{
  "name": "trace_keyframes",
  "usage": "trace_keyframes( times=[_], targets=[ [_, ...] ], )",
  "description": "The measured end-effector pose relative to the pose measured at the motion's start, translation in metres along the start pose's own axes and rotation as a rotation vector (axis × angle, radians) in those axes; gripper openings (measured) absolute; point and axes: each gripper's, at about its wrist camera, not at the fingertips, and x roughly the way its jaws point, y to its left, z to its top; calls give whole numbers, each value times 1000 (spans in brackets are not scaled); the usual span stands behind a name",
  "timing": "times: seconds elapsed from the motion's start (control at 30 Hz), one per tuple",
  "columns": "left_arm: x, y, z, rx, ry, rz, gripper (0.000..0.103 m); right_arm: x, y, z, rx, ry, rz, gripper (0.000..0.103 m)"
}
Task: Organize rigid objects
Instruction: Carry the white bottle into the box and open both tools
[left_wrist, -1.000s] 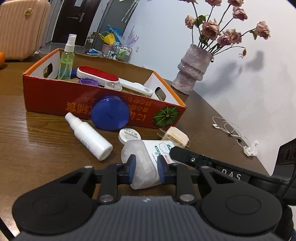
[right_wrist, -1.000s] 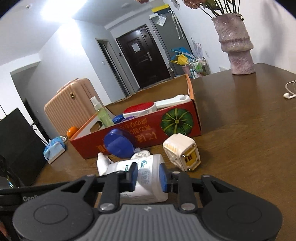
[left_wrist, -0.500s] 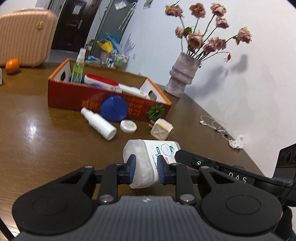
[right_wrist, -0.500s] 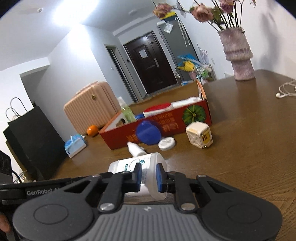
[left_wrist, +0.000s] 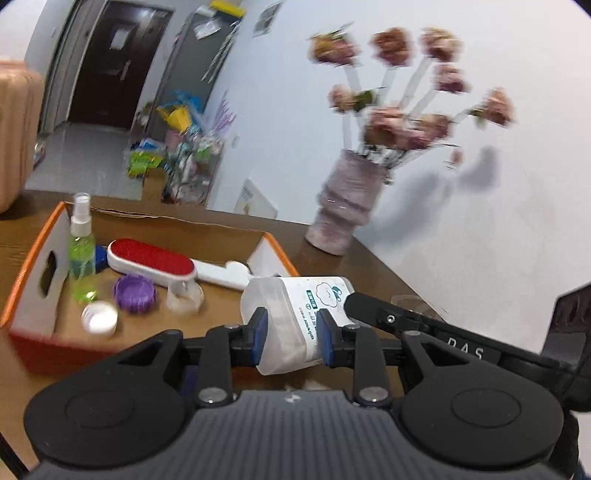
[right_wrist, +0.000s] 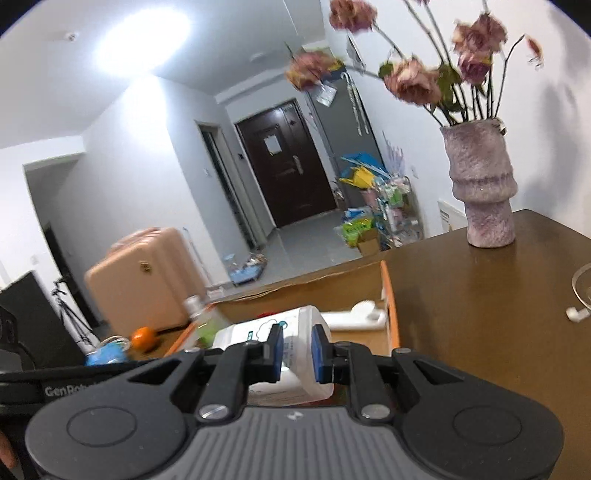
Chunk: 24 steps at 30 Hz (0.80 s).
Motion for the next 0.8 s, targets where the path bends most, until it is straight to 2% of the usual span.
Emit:
trace_keyframes(
  times=[0.1,0.2,0.27,0.37,0.5,0.57,0.67,0.8],
  targets=[
    [56,17,17,-22,45,46,28,57,-16,14,-1,48,-46,15],
    [102,38,28,-82,112,59,28,104,-31,21,-5,109,-90,15],
    [122,49,33,-96,145,77,28,122,-31,20,-50,137,-110,15],
    [140,56,34,-60,176,87,27,140,-22,16,-185,155,-158,14],
    [140,58,34,-24,172,88,27,145,-9,10,-287,160,-184,14],
    [132,56,34,6,157,97,27,140,-3,11,-314,136,-192,14],
    [114,49,42,49,127,122,28,126,5,21,-332,103,-212,15],
    [74,40,52,111,81,188,36,96,15,41,-329,84,-189,16]
  ],
)
